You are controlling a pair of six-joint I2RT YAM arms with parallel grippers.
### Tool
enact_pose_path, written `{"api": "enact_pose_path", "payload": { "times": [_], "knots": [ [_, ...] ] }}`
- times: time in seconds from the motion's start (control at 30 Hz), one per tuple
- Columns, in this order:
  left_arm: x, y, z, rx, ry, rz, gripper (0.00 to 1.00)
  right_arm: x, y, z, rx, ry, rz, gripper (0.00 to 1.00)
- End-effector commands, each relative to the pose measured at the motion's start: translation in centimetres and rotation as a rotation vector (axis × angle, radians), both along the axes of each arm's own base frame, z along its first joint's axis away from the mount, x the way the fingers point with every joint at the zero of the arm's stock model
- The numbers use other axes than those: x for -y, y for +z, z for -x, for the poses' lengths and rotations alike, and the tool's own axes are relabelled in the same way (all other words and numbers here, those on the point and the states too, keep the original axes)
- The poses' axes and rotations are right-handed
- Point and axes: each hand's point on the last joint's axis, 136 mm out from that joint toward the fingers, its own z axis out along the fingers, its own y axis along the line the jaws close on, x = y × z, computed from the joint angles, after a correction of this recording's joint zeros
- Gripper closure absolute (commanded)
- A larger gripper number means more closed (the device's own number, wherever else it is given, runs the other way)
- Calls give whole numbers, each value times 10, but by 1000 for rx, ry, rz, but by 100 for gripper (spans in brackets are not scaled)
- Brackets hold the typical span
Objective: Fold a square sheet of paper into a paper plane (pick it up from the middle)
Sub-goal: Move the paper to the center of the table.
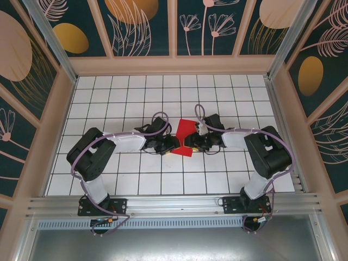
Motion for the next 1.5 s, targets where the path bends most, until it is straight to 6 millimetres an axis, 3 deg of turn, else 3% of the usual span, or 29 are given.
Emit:
{"api": "enact_pose_path", "payload": {
  "times": [0.0, 0.3, 0.57, 0.83, 1.2, 1.23, 1.47],
  "knots": [
    [-10, 5, 2, 9, 3, -53, 50, 60, -69, 25, -131, -85, 296, 53],
    [-17, -3, 4, -9, 7, -97, 49, 61, -71, 25, -132, -87, 308, 53],
    [-10, 19, -2, 40, 1, -45, 50, 62, -69, 21, -125, -88, 323, 60],
    [-23, 5, 4, 12, 13, -115, 50, 63, -70, 17, -110, -89, 397, 68],
    [-8, -6, 14, -25, -45, -96, 52, 64, -75, 20, -111, -85, 431, 69],
    [-2, 0, 8, -10, -47, -83, 51, 64, -75, 20, -111, -84, 431, 69],
    [-4, -1, 7, -6, -42, -96, 49, 65, -76, 21, -113, -83, 433, 69]
  ]
}}
